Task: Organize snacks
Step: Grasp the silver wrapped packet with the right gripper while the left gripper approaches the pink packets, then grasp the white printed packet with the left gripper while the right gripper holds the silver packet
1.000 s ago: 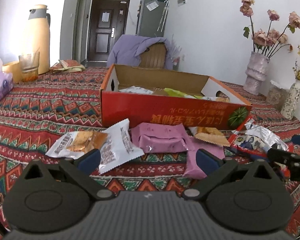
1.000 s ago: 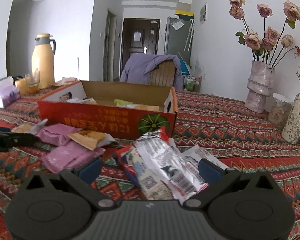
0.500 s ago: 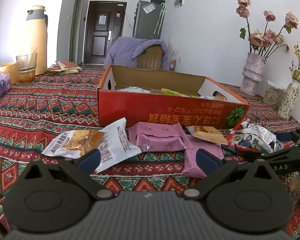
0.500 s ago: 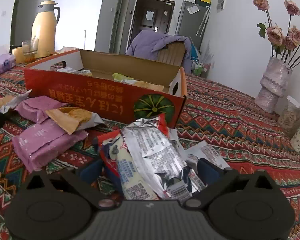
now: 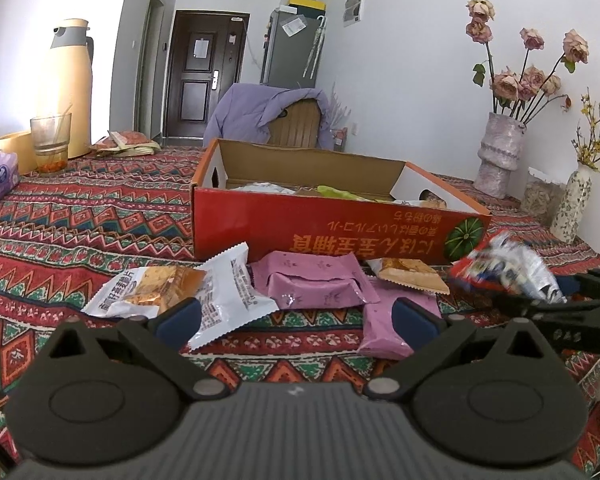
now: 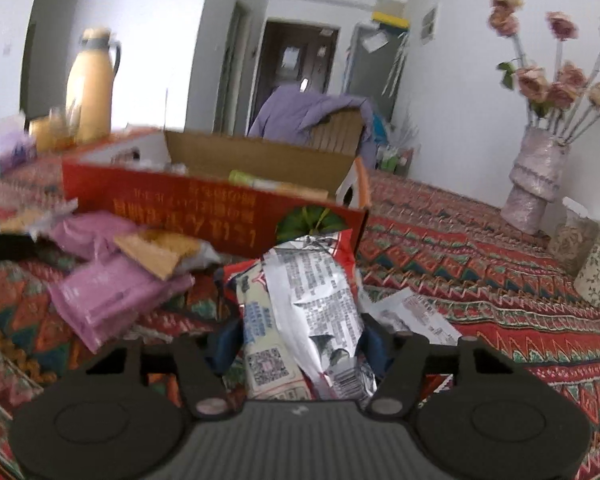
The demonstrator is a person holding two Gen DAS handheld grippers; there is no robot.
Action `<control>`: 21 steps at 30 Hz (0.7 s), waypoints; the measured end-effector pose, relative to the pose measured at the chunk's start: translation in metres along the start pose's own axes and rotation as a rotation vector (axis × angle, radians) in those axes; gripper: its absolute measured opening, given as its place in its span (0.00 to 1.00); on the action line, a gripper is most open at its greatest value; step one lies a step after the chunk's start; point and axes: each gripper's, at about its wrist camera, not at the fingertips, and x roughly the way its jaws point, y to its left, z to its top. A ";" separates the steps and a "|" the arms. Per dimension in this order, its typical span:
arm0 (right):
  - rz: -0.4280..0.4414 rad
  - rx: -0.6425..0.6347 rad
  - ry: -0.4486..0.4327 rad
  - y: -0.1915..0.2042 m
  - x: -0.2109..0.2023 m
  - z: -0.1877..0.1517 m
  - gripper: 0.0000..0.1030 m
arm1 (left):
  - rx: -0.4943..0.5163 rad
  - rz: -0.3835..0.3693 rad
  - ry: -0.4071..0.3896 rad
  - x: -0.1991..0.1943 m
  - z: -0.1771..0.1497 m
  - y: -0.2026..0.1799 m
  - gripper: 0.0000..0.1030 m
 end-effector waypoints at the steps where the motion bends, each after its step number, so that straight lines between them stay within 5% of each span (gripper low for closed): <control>1: -0.002 0.030 -0.027 -0.001 -0.006 0.000 0.59 | 0.000 0.000 0.001 0.000 0.000 0.000 1.00; 7: 0.020 0.122 -0.110 0.001 -0.017 0.003 0.59 | 0.006 0.002 -0.002 -0.001 0.000 -0.001 1.00; 21: 0.049 0.157 -0.113 0.007 -0.012 0.003 0.59 | 0.006 0.036 0.059 0.001 0.023 0.013 1.00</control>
